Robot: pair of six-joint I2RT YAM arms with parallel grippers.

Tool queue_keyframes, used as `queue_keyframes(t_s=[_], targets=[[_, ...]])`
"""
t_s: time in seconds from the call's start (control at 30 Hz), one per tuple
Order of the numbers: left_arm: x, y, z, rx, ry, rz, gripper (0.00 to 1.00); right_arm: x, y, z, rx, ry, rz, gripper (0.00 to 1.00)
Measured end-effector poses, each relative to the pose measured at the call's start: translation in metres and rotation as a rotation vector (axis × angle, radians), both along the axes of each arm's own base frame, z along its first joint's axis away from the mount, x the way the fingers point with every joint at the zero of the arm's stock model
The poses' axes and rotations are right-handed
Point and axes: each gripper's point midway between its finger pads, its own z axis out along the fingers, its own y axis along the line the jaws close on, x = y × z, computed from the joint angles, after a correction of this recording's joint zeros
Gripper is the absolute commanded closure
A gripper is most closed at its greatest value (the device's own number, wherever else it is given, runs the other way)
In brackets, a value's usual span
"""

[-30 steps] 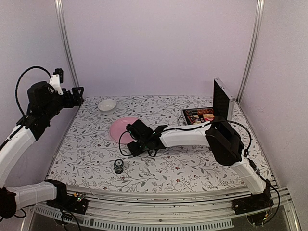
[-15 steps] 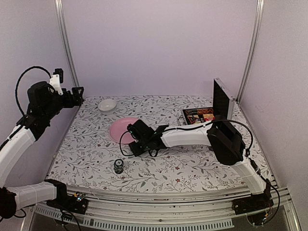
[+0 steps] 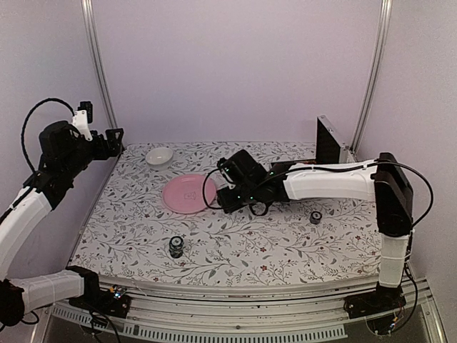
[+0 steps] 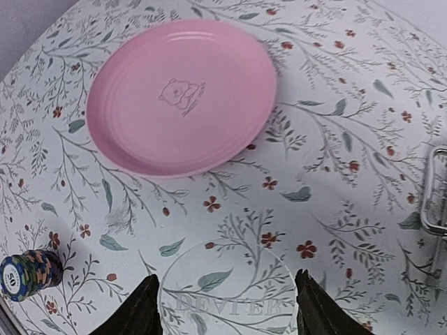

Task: Pack up texas hold em set

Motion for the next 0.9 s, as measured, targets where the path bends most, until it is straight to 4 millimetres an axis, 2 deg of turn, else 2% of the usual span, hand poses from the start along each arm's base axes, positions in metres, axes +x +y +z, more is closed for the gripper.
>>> queue_keyframes(t_s=[0.1, 0.17, 0.3, 0.4, 0.5, 0.6, 0.67, 0.9], targets=[[0.000, 0.000, 0.000, 0.000, 0.000, 0.000, 0.03, 0.024, -0.036, 0.030, 0.028, -0.046, -0.087, 0.47], [0.000, 0.000, 0.000, 0.000, 0.000, 0.000, 0.03, 0.048, -0.071, 0.039, 0.034, -0.064, -0.167, 0.47], [-0.001, 0.000, 0.001, 0.000, -0.004, 0.001, 0.03, 0.096, -0.149, 0.027, -0.023, -0.068, -0.341, 0.47], [-0.001, 0.001, 0.001, 0.000, -0.004, 0.005, 0.03, 0.122, -0.202, 0.014, -0.080, -0.056, -0.439, 0.48], [-0.001, 0.002, 0.001, 0.001, -0.004, 0.009, 0.03, 0.140, -0.239, 0.003, -0.119, -0.046, -0.499, 0.47], [-0.001, 0.002, 0.001, 0.002, -0.004, 0.012, 0.03, 0.152, -0.267, -0.013, -0.160, -0.021, -0.536, 0.47], [-0.001, 0.002, 0.001, 0.002, -0.004, 0.013, 0.03, 0.157, -0.278, -0.024, -0.181, 0.001, -0.545, 0.47], [-0.001, 0.003, 0.001, 0.002, -0.005, 0.015, 0.03, 0.175, -0.299, -0.044, -0.211, 0.033, -0.569, 0.47]])
